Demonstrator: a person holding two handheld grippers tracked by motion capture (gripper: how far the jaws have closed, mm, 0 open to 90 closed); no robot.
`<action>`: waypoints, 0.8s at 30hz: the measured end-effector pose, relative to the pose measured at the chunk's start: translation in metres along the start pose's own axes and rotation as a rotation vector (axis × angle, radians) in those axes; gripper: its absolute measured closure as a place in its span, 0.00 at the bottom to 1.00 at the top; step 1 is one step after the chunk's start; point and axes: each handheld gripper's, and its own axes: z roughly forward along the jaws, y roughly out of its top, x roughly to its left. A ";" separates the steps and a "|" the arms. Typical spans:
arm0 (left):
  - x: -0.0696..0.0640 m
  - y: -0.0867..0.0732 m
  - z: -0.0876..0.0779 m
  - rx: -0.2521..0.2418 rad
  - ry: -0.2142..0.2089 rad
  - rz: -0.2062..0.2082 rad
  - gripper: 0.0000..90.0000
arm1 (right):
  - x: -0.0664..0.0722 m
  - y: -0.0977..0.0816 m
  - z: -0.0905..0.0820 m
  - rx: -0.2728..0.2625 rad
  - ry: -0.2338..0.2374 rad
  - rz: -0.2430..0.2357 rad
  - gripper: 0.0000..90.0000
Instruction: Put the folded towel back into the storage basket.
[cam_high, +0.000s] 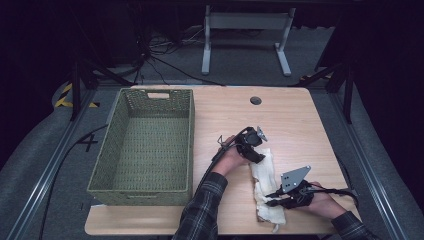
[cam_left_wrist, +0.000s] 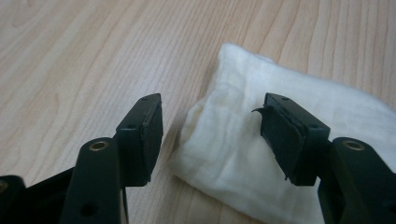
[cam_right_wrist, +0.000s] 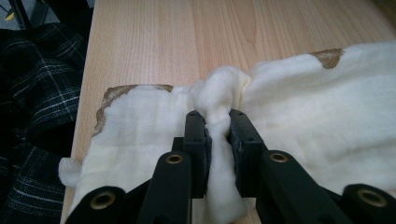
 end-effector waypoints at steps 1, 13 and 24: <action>0.001 0.000 0.000 0.000 -0.011 -0.002 0.45 | 0.000 0.000 0.000 0.000 0.000 -0.001 0.89; 0.001 -0.002 0.000 -0.006 -0.118 -0.002 0.78 | -0.001 0.000 0.000 -0.001 0.005 0.007 0.89; 0.000 0.001 -0.008 -0.013 -0.115 -0.043 0.91 | -0.005 0.004 -0.001 0.009 0.020 0.054 0.90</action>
